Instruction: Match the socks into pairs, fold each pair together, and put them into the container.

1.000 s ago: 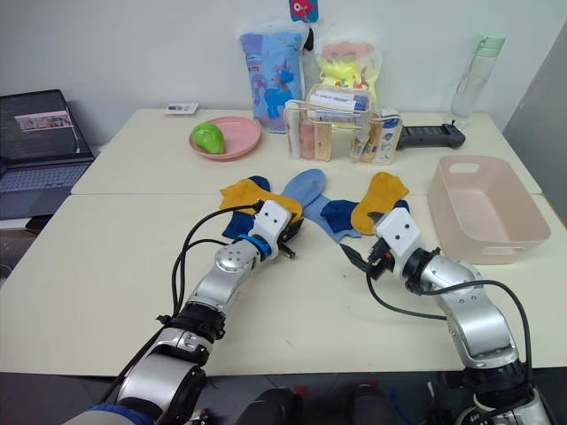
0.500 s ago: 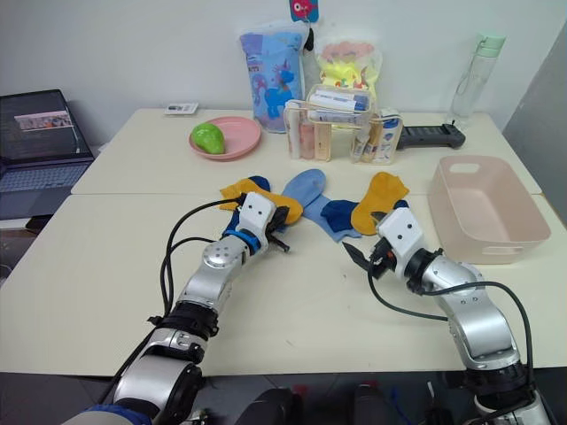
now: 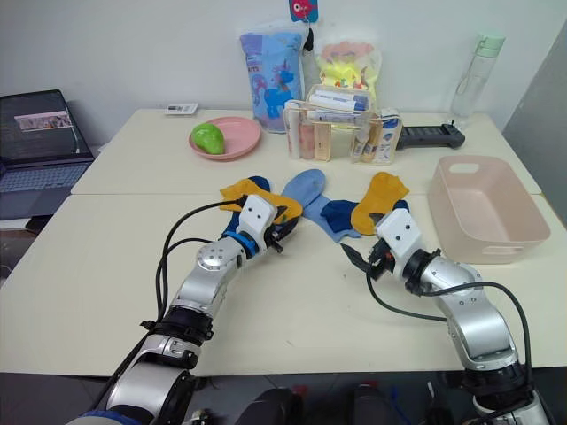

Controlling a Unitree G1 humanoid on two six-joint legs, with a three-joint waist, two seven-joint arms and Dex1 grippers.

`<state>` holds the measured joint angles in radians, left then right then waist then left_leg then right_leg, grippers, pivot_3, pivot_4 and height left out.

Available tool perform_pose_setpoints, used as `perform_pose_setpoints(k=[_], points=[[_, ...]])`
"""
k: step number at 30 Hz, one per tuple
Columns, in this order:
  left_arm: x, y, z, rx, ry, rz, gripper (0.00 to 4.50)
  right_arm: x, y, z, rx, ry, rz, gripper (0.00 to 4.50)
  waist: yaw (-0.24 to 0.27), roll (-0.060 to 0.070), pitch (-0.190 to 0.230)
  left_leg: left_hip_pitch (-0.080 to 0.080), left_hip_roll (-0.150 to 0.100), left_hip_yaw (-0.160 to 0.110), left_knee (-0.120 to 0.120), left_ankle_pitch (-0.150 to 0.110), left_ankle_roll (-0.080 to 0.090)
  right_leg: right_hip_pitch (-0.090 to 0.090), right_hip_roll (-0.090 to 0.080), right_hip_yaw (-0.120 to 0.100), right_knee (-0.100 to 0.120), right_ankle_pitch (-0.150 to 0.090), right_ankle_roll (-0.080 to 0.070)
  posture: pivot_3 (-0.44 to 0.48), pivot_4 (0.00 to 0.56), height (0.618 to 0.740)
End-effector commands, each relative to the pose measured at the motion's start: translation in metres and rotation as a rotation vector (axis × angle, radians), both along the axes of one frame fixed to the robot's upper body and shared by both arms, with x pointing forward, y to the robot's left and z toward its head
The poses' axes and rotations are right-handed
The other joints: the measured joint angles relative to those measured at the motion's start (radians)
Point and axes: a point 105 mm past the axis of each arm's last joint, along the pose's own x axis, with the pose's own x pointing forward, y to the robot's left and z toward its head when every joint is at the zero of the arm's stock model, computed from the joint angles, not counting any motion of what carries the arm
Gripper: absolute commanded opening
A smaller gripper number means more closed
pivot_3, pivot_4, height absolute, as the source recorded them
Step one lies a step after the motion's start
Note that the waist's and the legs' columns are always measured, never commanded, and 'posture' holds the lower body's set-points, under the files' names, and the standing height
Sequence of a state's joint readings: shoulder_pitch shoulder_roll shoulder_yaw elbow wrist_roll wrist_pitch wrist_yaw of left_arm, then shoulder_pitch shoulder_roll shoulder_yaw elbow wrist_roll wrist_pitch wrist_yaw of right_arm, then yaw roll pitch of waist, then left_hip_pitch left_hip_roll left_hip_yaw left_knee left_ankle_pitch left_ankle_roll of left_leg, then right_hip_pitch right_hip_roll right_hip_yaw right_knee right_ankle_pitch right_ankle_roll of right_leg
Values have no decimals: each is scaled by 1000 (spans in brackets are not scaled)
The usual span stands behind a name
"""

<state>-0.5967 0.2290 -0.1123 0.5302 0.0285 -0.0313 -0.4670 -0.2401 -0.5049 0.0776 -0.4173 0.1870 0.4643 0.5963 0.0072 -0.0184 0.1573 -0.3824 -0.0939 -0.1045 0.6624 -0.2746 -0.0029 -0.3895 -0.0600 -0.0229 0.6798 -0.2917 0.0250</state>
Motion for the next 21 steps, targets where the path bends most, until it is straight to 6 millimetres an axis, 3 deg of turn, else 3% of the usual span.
perform_pose_setpoints(k=[1, 4, 6, 9, 18, 21], points=[[10, -5, 15, 39, -74, 26, 3251, -9, 9, 12, -6, -46, 54, 4500, 0, 0, 0, 0, 0, 0, 0, 0, 0, 0, 0, 0, 0, 0, 0, 0, 150, 740], [17, -5, 14, 46, -69, 54, 4186, -10, 8, 12, -13, -46, 50, 4500, 0, 0, 0, 0, 0, 0, 0, 0, 0, 0, 0, 0, 0, 0, 0, 0, 150, 740], [19, -5, 15, 43, -74, 57, 3964, -9, 6, 12, -17, -47, 43, 4500, 0, 0, 0, 0, 0, 0, 0, 0, 0, 0, 0, 0, 0, 0, 0, 0, 150, 740], [21, -5, 16, 40, -81, 60, 3144, -10, 5, 11, -18, -45, 36, 4500, 0, 0, 0, 0, 0, 0, 0, 0, 0, 0, 0, 0, 0, 0, 0, 0, 150, 740], [26, 2, 12, 3, -40, 92, 139, -8, 3, 13, -12, -57, 19, 4500, 0, 0, 0, 0, 0, 0, 0, 0, 0, 0, 0, 0, 0, 0, 0, 0, 150, 740], [27, 7, 16, -11, -51, 106, 22, -8, 2, 12, -13, -57, 13, 4500, 0, 0, 0, 0, 0, 0, 0, 0, 0, 0, 0, 0, 0, 0, 0, 0, 150, 740]])
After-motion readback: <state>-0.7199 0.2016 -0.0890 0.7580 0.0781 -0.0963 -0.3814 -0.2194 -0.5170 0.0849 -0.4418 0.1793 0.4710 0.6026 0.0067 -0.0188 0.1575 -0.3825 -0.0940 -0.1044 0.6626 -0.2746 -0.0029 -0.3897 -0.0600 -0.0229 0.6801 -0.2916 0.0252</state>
